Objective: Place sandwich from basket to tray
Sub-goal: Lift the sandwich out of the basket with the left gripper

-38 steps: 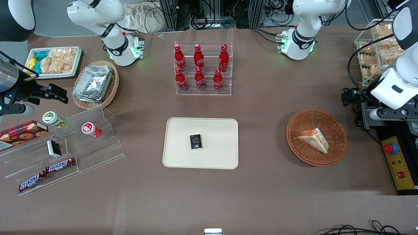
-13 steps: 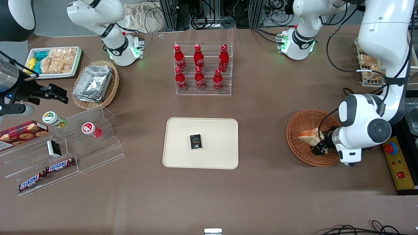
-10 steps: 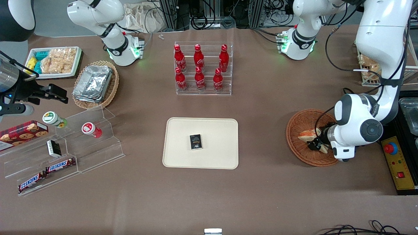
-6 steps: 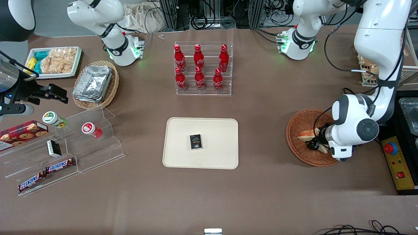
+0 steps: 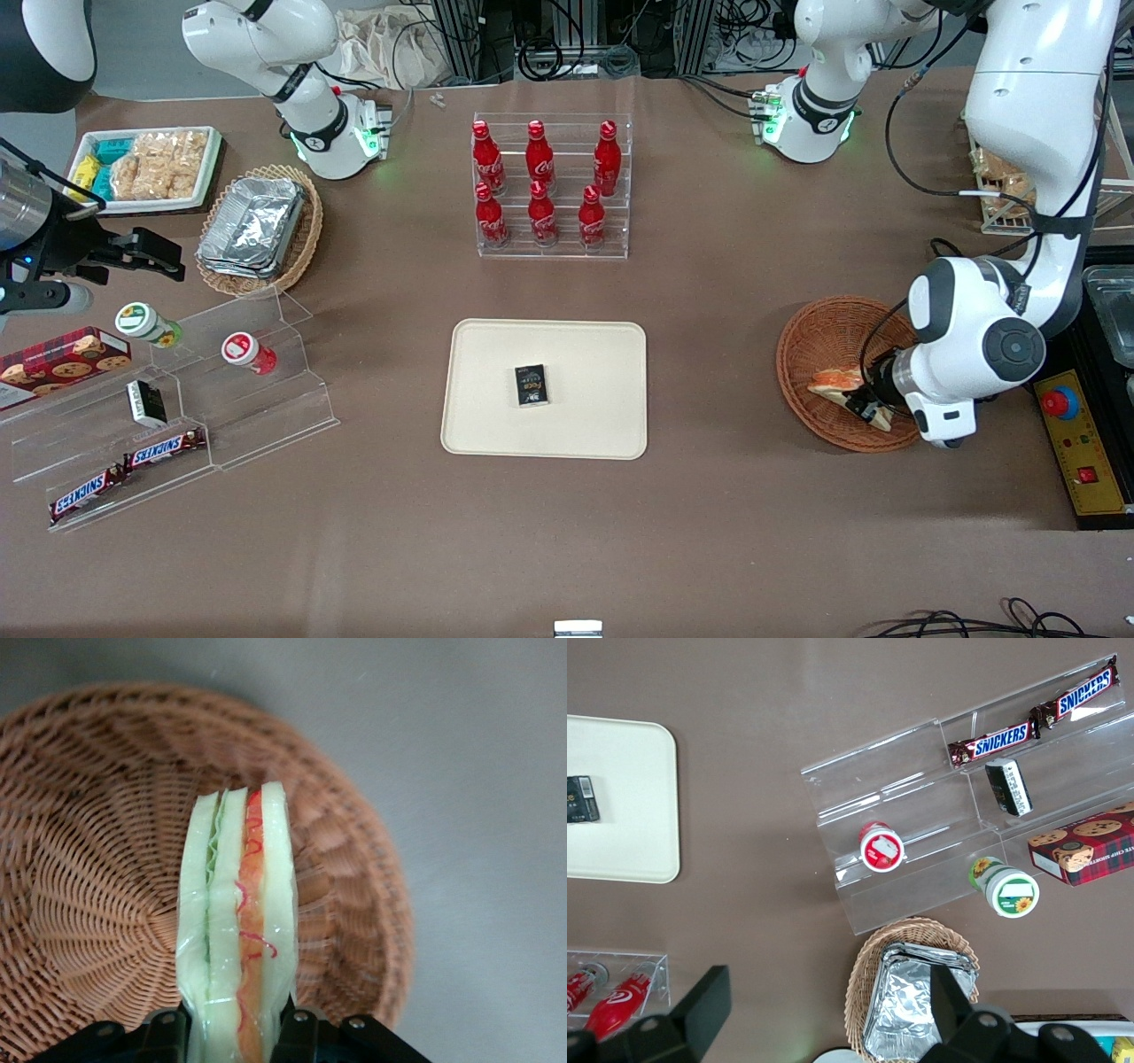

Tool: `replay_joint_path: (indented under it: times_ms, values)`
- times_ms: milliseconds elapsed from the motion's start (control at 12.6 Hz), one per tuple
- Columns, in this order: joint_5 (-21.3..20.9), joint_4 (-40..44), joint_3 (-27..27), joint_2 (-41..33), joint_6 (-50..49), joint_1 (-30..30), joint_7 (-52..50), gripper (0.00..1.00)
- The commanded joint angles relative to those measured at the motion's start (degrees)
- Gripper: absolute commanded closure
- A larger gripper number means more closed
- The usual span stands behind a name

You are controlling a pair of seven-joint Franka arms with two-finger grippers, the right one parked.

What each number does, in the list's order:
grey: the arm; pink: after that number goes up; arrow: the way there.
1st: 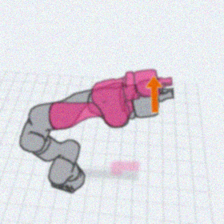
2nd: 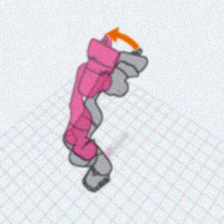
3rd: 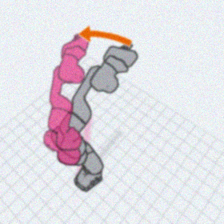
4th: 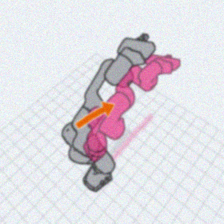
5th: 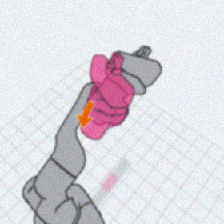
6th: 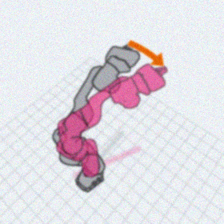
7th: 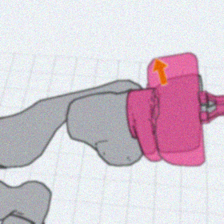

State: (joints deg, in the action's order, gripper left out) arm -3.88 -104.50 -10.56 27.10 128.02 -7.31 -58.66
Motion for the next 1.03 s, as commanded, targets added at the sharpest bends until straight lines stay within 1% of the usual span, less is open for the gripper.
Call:
replay_joint_path:
  times_ms: [0, 159, 239, 318, 477, 557, 636, 795, 955]
  values:
    - [-0.35, 6.21, -0.6, -2.66, -8.36, 0.1, -1.28, 1.0]
    - [-0.34, 15.16, -2.78, -2.49, -20.3, 0.54, -1.02, 1.0]
    - [-0.26, 20.69, -4.71, -2.06, -25.49, 0.54, -0.93, 1.0]
    - [-0.6, 24.57, -7.26, -1.27, -28.5, 0.63, 0.03, 1.0]
    - [-0.87, 27.15, -12.62, -0.91, -28.97, 0.72, 7.56, 1.0]
    - [-0.87, 27.68, -14.64, -0.47, -28.36, 2.02, 11.43, 1.0]
    - [-1.04, 29.69, -14.84, 1.45, -28.27, 4.82, 12.6, 1.0]
    - [-3.93, 34.08, -14.75, 5.92, -28.27, 11.15, 12.17, 1.0]
    - [-4.38, 38.12, -14.67, 11.19, -28.1, 16.51, 12.17, 1.0]
